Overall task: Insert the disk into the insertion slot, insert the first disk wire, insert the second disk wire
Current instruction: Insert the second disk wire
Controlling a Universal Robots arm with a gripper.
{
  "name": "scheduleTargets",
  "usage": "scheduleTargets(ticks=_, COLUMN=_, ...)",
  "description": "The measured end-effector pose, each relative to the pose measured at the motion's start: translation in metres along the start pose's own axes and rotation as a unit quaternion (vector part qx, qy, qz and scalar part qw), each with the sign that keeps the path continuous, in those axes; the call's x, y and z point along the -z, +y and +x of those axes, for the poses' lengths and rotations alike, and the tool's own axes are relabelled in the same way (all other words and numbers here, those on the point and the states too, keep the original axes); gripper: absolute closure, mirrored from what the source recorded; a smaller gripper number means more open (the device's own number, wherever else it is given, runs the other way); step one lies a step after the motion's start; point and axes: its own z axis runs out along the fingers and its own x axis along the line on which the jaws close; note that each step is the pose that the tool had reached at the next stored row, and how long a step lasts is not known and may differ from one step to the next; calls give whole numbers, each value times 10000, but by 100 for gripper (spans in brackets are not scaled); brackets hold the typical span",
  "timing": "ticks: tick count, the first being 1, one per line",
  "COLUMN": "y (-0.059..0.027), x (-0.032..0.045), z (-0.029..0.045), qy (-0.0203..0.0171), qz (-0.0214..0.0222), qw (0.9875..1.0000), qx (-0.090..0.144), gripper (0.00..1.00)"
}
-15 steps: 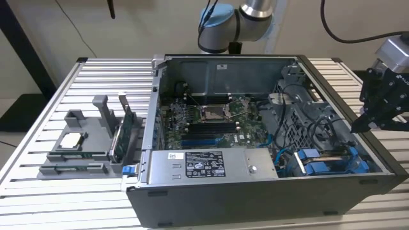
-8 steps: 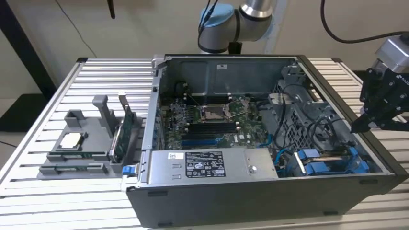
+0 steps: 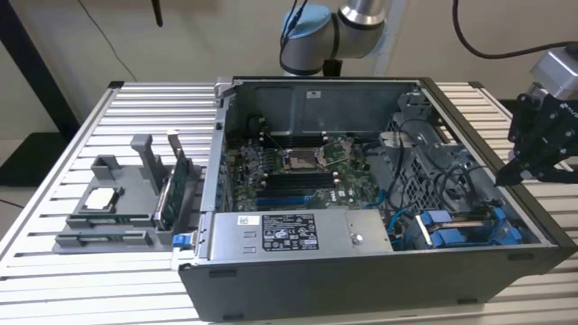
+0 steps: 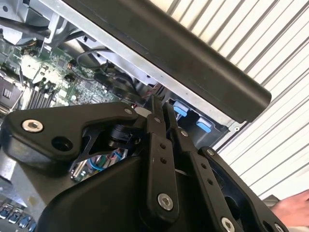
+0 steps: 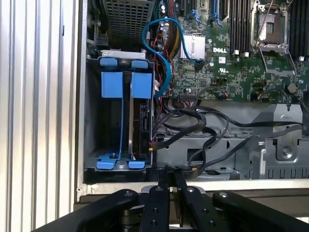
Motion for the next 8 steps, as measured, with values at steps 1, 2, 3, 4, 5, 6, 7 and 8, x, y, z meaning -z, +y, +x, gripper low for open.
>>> scheduleTargets(ticks=1, y=11, x=8, z=-1, qy=0, qz=0, qw=10000, qx=-3, gripper=84)
scheduleTargets(ticks=2, y=25, x=17, z=-3, qy=-2, qz=1, qw=10000, qx=-5, gripper=84)
scheduleTargets(ticks=3, y=41, x=30, z=-5, qy=-4, qz=1, qw=10000, qx=-6, gripper=84)
scheduleTargets(ticks=4, y=56, x=44, z=-7, qy=-6, qz=1, qw=10000, qx=-7, gripper=84)
scheduleTargets(ticks=5, y=72, x=59, z=-10, qy=-8, qz=2, qw=10000, qx=-8, gripper=84)
scheduleTargets(ticks=6, y=88, x=75, z=-13, qy=-10, qz=2, qw=10000, qx=-9, gripper=84)
scheduleTargets(ticks=7, y=105, x=91, z=-15, qy=-12, qz=2, qw=10000, qx=-10, gripper=84)
scheduleTargets(ticks=8, y=121, x=107, z=-17, qy=-14, qz=2, qw=10000, qx=-11, gripper=84)
